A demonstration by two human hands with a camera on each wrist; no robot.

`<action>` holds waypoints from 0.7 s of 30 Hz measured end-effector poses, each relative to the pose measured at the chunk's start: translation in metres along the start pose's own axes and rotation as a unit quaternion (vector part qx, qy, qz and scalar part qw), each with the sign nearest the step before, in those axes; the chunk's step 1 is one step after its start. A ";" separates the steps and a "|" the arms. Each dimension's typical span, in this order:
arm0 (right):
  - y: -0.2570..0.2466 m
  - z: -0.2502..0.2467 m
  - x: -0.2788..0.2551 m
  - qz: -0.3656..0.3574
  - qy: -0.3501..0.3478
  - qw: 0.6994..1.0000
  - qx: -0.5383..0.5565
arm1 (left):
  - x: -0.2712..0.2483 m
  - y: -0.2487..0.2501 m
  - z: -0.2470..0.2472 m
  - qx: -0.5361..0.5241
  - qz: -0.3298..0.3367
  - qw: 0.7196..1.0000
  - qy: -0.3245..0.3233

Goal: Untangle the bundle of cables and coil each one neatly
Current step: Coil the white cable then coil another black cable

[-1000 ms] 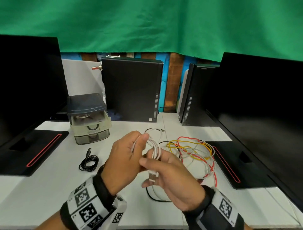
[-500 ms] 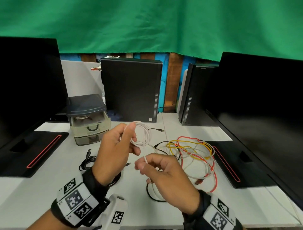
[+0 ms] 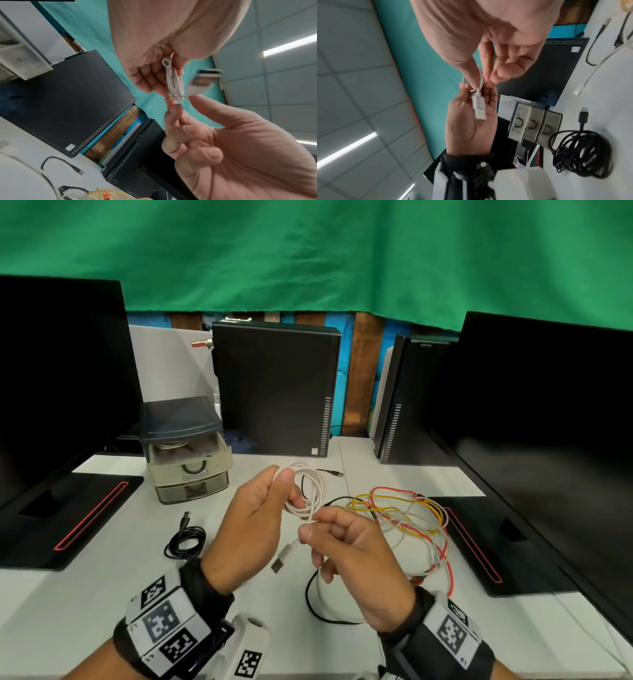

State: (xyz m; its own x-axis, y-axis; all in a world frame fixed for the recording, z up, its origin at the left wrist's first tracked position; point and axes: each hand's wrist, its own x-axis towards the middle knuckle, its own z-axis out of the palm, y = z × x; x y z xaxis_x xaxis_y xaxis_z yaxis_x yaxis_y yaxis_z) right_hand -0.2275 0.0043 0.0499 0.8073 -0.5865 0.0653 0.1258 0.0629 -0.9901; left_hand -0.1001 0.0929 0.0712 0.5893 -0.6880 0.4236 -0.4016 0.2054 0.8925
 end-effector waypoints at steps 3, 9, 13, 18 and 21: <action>-0.001 0.005 -0.002 -0.011 -0.023 0.999 0.019 | -0.006 0.001 0.008 -0.041 -0.023 0.999 -0.018; -0.009 -0.003 0.001 -0.103 0.025 0.994 -0.004 | -0.006 0.000 0.008 0.035 -0.013 0.999 -0.026; -0.016 -0.014 0.004 -0.103 0.032 0.989 -0.096 | 0.000 -0.003 -0.003 0.099 -0.015 0.993 -0.055; -0.022 -0.028 0.010 -0.049 0.033 0.993 -0.099 | 0.008 0.002 -0.015 0.013 -0.120 0.988 -0.100; -0.022 -0.029 0.012 -0.019 0.006 0.997 -0.080 | 0.009 0.005 -0.019 -0.065 -0.167 0.977 -0.118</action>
State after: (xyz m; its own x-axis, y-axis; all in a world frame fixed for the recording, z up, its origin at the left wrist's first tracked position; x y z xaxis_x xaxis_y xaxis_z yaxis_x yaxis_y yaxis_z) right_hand -0.2378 -0.0275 0.0687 0.7962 -0.5963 0.1022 0.0619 -0.0878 -0.9942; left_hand -0.0838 0.1007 0.0829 0.4882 -0.8698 0.0713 -0.1127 0.0182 0.9935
